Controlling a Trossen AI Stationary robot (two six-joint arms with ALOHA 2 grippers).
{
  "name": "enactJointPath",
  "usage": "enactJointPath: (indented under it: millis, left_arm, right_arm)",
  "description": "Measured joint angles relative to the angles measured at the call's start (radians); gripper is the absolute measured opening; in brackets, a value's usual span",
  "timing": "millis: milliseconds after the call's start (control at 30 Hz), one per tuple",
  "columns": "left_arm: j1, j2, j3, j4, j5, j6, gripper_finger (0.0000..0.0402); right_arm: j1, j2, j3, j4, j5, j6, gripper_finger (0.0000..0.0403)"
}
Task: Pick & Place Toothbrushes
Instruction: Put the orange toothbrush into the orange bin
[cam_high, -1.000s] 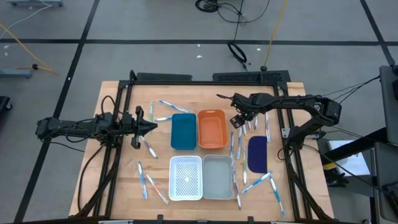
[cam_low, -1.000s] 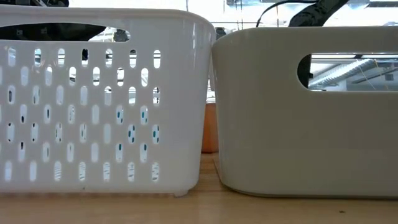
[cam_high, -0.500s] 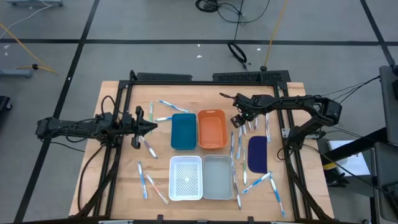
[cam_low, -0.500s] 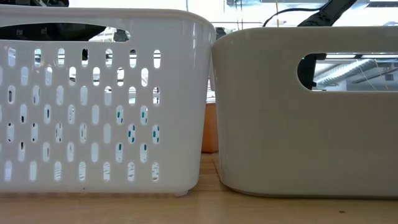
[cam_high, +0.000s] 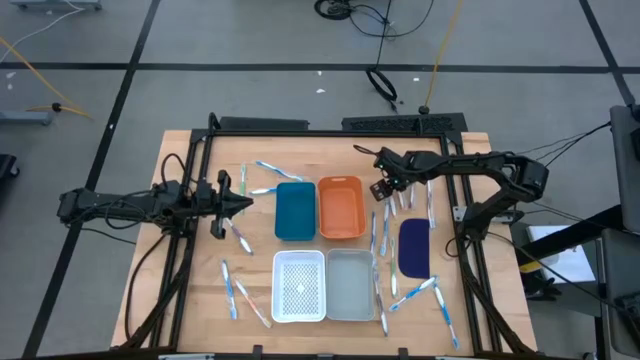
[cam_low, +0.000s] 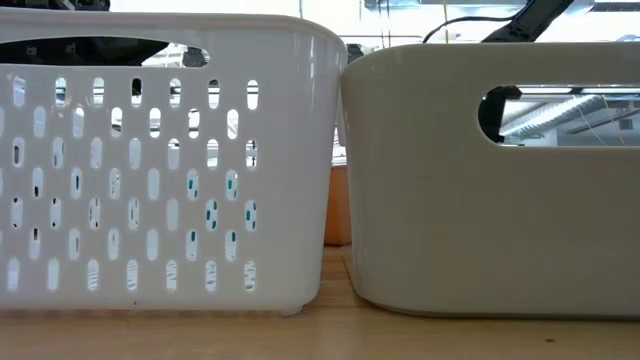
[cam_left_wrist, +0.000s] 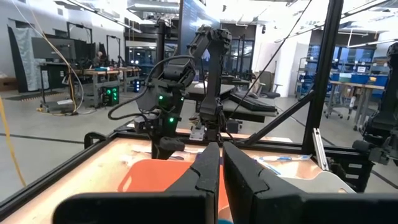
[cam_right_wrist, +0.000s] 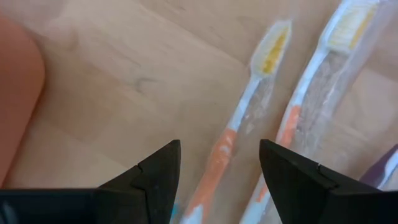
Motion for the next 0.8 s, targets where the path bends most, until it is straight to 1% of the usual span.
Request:
enactJointPath:
  millis: [200,400,567,667,800]
  left_arm:
    - [0.000,0.000,0.000,0.000,0.000,0.000,0.0019]
    - [0.000,0.000,0.000,0.000,0.000,0.000,0.0019]
    - [0.000,0.000,0.000,0.000,0.000,0.000,0.0019]
    - [0.000,0.000,0.000,0.000,0.000,0.000,0.0019]
    - [0.000,0.000,0.000,0.000,0.000,0.000,0.0019]
  right_arm:
    - [0.000,0.001,-0.006,0.017,0.000,0.001,0.0210]
    - [0.000,0.000,-0.074,0.073,-0.003,0.048,0.0210]
    - [0.000,-0.004,-0.106,0.118,0.003,0.053,0.0208]
    - [0.000,-0.003,-0.107,0.121,0.010,0.060,0.0194]
    - [0.003,-0.002,-0.109,0.129,0.044,0.061,0.0157]
